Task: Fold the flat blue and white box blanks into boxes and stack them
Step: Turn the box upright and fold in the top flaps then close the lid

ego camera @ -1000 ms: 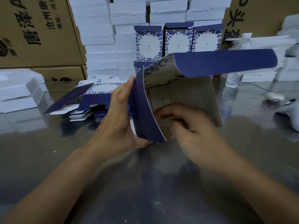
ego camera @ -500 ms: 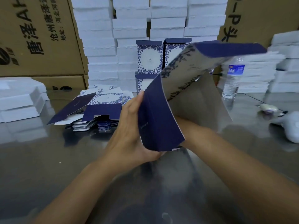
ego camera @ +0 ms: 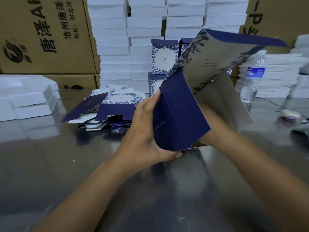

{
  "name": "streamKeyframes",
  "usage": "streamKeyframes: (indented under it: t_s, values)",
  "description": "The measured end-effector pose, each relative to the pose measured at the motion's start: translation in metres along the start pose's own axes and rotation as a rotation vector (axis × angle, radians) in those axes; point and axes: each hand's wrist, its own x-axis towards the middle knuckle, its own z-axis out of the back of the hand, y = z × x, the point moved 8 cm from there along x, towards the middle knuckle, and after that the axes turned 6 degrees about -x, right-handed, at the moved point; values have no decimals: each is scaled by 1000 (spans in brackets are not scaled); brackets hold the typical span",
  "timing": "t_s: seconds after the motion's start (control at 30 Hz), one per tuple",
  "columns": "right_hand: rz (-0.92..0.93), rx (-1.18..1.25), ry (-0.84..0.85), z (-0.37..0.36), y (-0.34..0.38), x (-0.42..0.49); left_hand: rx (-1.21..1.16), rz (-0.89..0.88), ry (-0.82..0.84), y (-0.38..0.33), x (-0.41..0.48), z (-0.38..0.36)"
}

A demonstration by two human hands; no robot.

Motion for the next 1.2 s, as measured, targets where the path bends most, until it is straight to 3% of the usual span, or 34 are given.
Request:
streamKeyframes:
  t_s: [0.07,0.17,0.27,0.4,0.5,0.63,0.77,0.87,1.03,1.2]
  values:
    - [108,29,-214,17,12,6,-26,27,-13,3,0,1]
    - [219,285,-571,45,12,-13,-74,50,-29,8,-1,1]
    - [393,75,-702,46,22,-34,-136,116,-43,12,-2,1]
    - [626,-481,-728,13,44,-54,-137,140,-48,10,-4,-2]
    - [520,-629,-753,1,39,-48,-180,208,-18,14,-5,-6]
    - [286,-683,-751,6,22,-43,-154,298,9,24,-7,-7]
    - [218,-623,-687,3,11,-39,-124,330,90,28,-11,-12]
    - [237,-587,-739,7,11,-40,-183,284,50,21,-8,-8]
    - [372,-588,-855,3,23,-50,-323,220,-191,0,1,10]
    - [403,-594,-857,-2,25,-52,-383,271,-200,-5,3,10]
